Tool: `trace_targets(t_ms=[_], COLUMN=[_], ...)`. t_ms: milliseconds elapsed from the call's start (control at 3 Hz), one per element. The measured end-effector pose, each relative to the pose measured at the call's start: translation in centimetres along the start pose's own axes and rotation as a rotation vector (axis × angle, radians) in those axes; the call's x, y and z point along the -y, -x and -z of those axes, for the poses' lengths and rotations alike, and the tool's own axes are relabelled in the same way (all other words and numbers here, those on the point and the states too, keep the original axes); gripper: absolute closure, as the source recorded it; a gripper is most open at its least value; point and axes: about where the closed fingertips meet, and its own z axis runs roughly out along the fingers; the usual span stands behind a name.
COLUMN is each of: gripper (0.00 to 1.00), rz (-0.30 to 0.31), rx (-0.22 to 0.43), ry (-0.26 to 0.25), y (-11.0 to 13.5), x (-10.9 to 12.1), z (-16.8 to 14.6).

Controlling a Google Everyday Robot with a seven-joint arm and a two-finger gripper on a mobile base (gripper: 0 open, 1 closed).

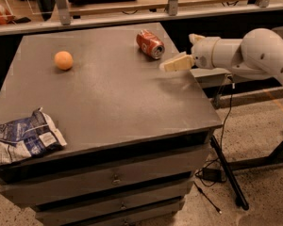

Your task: Move coke can near orange

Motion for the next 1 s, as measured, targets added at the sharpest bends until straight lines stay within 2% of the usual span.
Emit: trace_targets(t_ms=[333, 667, 1000], gripper=[0.0, 0.0, 0.0], rz=[-0.004, -0.01, -0.009], rx=[0.053, 0.077, 0.091], ry=[0.049, 0.059, 0.039], y=[1.1, 1.5, 1.5], x=[-0.7, -1.4, -1.5], z=[-2.5, -4.9, -6.7])
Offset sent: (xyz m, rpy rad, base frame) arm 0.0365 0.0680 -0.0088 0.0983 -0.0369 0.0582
